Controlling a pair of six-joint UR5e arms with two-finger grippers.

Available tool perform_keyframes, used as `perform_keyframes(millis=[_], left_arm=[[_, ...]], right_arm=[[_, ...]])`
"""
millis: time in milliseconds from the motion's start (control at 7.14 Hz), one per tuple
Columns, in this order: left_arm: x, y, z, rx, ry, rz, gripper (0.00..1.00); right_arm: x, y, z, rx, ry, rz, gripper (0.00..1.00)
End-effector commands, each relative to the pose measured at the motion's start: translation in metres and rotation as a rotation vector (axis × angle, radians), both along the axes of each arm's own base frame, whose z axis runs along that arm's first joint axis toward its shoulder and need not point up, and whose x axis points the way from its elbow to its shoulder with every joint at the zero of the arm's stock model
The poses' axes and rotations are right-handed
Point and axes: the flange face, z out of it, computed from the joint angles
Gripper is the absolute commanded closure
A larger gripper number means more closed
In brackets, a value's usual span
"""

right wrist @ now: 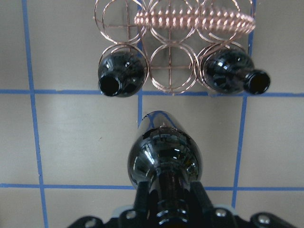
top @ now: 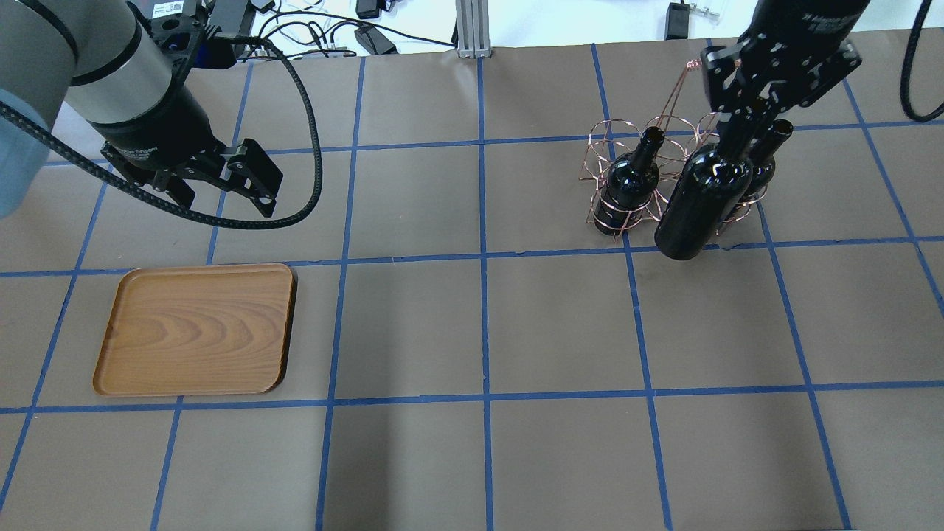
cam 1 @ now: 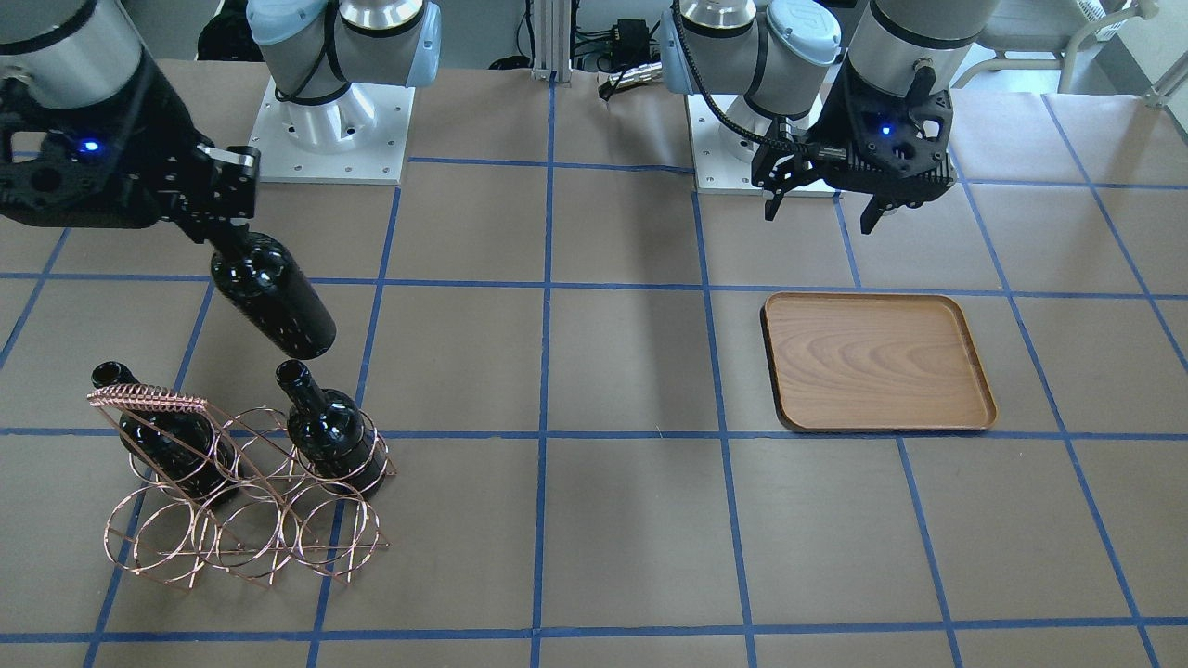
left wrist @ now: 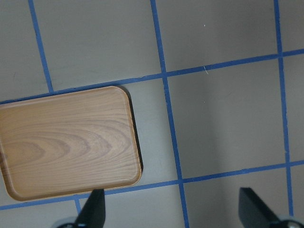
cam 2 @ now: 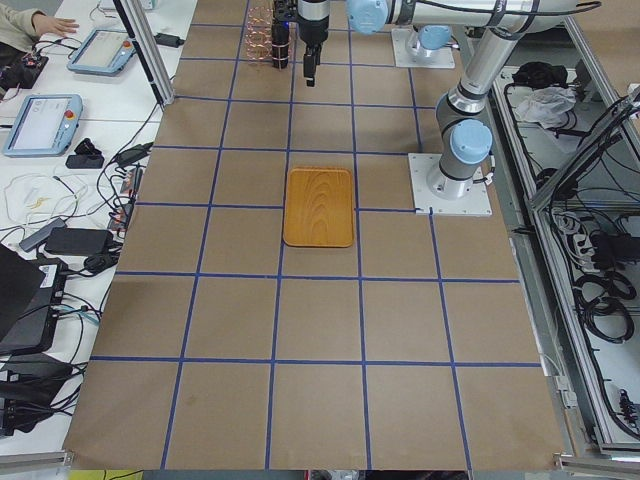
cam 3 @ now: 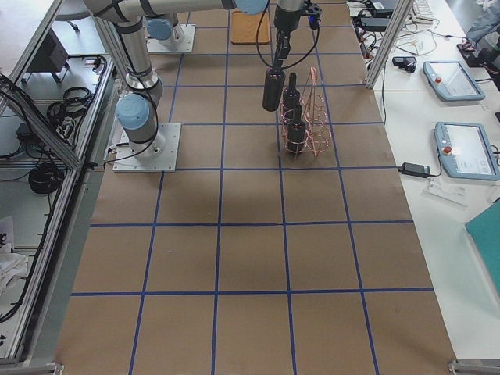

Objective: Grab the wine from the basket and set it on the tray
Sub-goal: 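Carry the bottle with the right arm across toward the tray and stand it upright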

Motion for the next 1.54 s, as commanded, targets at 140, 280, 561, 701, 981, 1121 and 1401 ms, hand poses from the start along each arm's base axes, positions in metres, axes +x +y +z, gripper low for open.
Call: perform_keyframes(millis=[140,280,561,701,981,1121,1401], left_arm=[[0.058,-0.011,0.003,-0.009,0.003,0.124,0.00],[0.071,-0.012,0.002,-0.007,0.000,0.149,0.00],[0.113,-0.015,0.001,0.000,-0.003,0.094,0.00],[0.138,-0.014,0.000,0.004,-0.002,0.074,0.00],[0.146,-0.013,-0.001,0.015,-0.001,0.079,0.00],[0.146,-0.013,-0.003,0.018,0.000,0.079,0.00],[0.146,-0.012,0.000,0.016,-0.002,0.074,0.00]], right_arm=[[0.129,0.040,-0.056,-0.078,0.004,-0.142,0.91],[0.171,0.037,-0.070,-0.110,0.000,-0.213,0.91],[0.245,0.059,-0.089,-0.144,-0.031,-0.308,1.00],[0.271,0.065,-0.100,-0.134,-0.021,-0.316,1.00],[0.339,0.056,-0.101,-0.144,-0.044,-0.398,1.00],[0.354,0.049,-0.097,-0.154,-0.056,-0.417,1.00],[0.366,0.045,-0.105,-0.147,-0.060,-0.494,1.00]])
